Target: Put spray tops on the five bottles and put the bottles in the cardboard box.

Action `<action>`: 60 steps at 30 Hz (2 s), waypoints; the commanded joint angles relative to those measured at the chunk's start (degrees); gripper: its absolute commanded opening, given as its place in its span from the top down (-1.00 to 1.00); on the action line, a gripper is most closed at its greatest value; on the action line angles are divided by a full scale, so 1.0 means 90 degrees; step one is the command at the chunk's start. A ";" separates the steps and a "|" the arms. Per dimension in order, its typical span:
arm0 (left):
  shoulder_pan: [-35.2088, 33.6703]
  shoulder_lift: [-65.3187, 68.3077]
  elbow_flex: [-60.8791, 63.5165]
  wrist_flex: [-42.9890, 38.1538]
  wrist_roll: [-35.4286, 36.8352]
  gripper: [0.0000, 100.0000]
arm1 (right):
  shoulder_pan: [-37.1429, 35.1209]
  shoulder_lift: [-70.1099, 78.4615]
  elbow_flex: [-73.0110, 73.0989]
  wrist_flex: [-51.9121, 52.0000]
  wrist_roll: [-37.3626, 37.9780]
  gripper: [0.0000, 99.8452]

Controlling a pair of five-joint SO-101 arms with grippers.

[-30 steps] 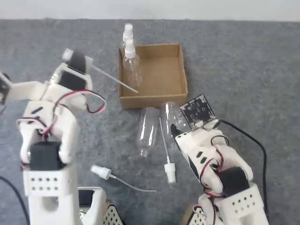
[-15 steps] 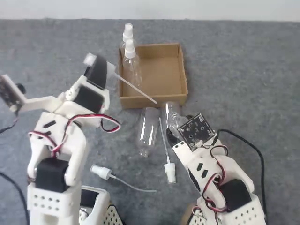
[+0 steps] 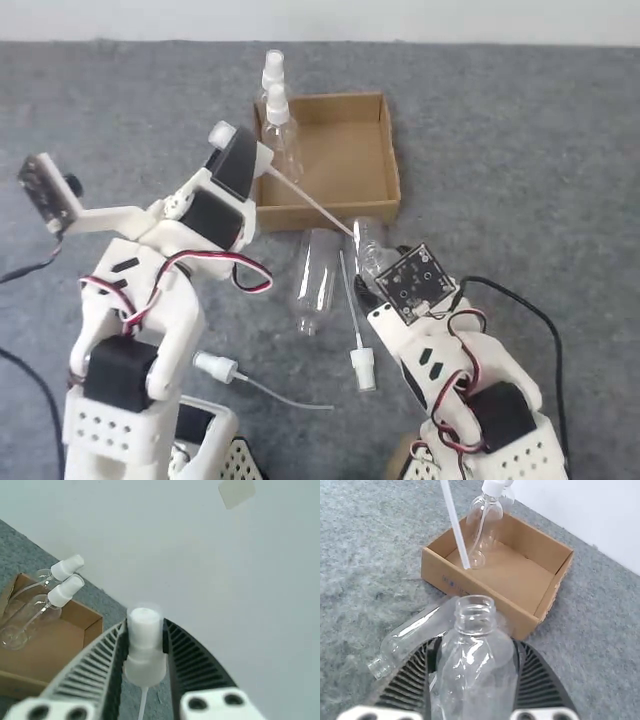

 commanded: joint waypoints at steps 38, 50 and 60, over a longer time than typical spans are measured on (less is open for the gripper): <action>0.0498 -0.0068 0.0298 -0.0166 -0.0068 0.98 | -0.0015 -0.0132 -0.0049 -0.0161 0.0078 0.95; 0.1426 -0.0107 0.0835 -0.0166 -0.0449 0.98 | -0.0015 -0.0132 -0.0049 -0.0151 0.0078 0.95; 0.1709 -0.0107 0.0845 0.0313 -0.0869 0.98 | 0.0015 -0.0132 -0.0049 -0.0161 0.0088 0.95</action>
